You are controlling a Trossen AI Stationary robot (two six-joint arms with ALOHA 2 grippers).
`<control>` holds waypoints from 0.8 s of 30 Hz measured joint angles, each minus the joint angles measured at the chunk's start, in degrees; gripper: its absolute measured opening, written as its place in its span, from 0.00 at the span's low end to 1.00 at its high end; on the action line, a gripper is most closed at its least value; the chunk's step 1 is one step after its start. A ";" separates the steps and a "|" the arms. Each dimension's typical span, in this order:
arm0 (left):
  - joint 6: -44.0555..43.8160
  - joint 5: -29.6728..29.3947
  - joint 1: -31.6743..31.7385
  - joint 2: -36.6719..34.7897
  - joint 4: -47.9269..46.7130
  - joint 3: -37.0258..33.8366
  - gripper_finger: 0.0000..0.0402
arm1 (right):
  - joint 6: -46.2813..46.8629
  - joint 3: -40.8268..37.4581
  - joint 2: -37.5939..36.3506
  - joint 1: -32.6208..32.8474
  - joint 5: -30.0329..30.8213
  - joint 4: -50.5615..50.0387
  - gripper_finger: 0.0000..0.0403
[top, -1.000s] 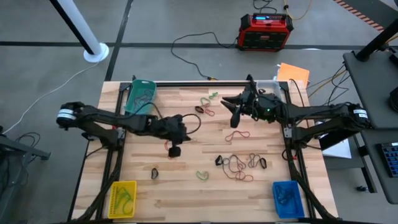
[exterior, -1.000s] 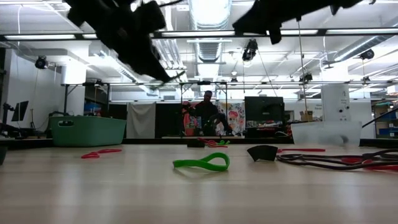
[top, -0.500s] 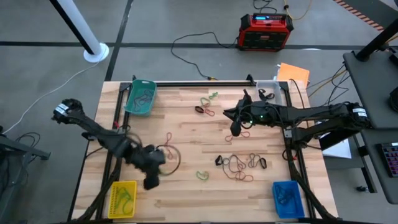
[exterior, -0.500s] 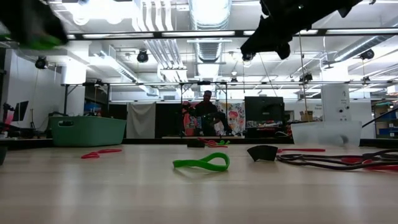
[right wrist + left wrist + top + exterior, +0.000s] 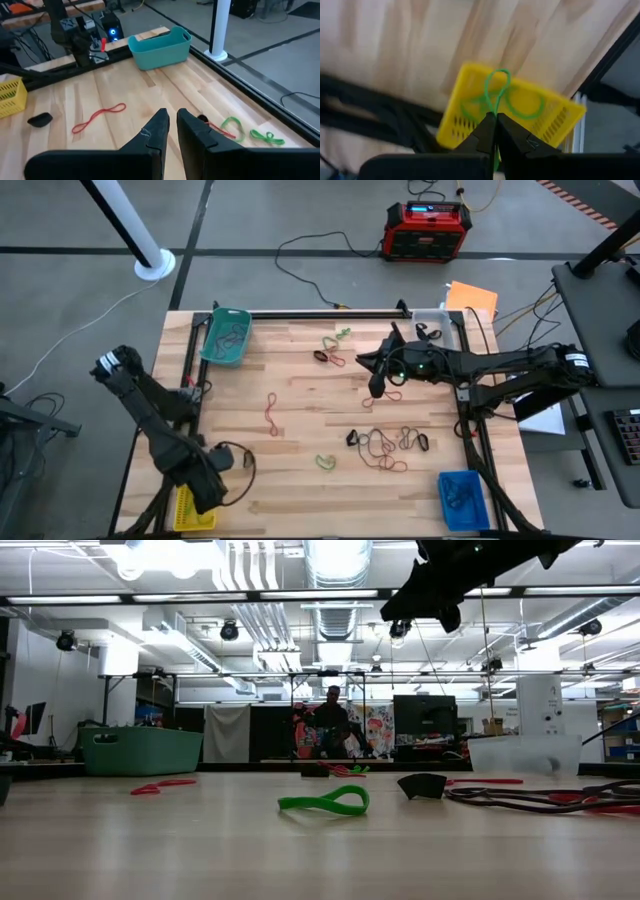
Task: Sort rubber bands into baskets
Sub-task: Put the green rubber band into the yellow bin
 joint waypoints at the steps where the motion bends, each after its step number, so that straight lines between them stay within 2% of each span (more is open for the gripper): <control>1: -1.29 1.08 -0.69 0.49 0.24 -0.41 0.00 | 0.03 0.00 0.13 0.00 -0.12 0.18 0.08; 5: -5.25 4.44 -3.20 2.74 0.55 -1.83 0.00 | 0.08 0.02 0.87 0.00 -1.38 0.23 0.08; 16: -8.51 4.95 -4.57 8.67 0.69 -1.94 0.01 | 0.65 0.02 2.95 0.00 -1.46 0.26 0.08; 24: -8.59 5.62 -4.57 9.79 0.63 -1.94 0.14 | 2.31 0.01 2.95 0.00 -1.46 0.26 0.08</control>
